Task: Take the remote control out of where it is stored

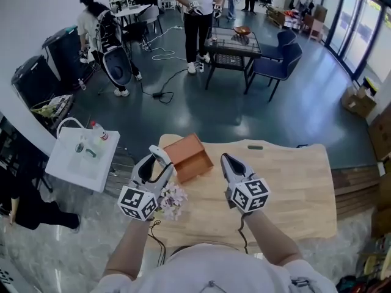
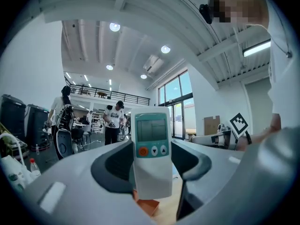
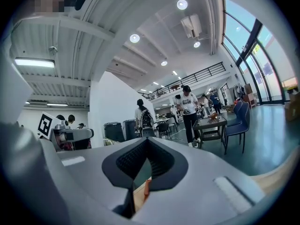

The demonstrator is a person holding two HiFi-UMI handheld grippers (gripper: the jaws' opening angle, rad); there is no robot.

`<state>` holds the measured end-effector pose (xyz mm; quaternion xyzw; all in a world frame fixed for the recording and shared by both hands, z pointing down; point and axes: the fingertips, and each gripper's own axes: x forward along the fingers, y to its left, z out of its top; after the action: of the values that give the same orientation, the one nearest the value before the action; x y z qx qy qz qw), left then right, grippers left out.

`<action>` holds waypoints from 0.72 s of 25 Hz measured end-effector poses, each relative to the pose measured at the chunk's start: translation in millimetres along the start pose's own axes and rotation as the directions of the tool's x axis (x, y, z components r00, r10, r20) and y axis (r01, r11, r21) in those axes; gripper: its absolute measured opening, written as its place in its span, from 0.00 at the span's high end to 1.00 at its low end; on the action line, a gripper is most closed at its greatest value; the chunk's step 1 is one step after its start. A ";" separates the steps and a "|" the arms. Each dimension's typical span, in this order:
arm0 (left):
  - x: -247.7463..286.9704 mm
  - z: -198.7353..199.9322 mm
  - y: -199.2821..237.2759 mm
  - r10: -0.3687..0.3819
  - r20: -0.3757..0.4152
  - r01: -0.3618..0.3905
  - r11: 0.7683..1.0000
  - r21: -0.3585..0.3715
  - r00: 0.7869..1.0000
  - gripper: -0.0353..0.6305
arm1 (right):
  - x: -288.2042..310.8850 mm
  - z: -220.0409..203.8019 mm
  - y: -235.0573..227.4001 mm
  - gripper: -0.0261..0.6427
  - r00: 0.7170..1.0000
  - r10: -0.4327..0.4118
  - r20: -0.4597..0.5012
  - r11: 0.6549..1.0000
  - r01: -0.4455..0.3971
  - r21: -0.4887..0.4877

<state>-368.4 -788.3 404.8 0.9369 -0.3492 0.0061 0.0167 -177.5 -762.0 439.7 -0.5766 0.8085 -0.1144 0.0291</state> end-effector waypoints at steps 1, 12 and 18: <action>0.0 -0.2 -0.2 -0.001 0.002 0.001 1.000 -0.002 1.000 0.56 | 0.0 0.1 0.1 0.92 1.000 -0.001 -0.001 1.000 0.001 -0.005; 4.4 0.0 -4.7 -0.020 0.000 0.020 1.000 -0.009 1.000 0.56 | -2.1 0.8 0.4 0.92 1.000 -0.015 -0.010 0.998 0.014 -0.053; 9.7 -4.0 -1.9 -0.019 -0.008 0.019 1.000 -0.007 1.000 0.56 | -1.5 0.5 -1.7 0.92 1.000 -0.015 -0.004 0.998 0.015 -0.061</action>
<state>-359.8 -793.0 409.0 0.9400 -0.3404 0.0083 0.0215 -175.3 -761.1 439.5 -0.5830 0.8073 -0.0913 0.0089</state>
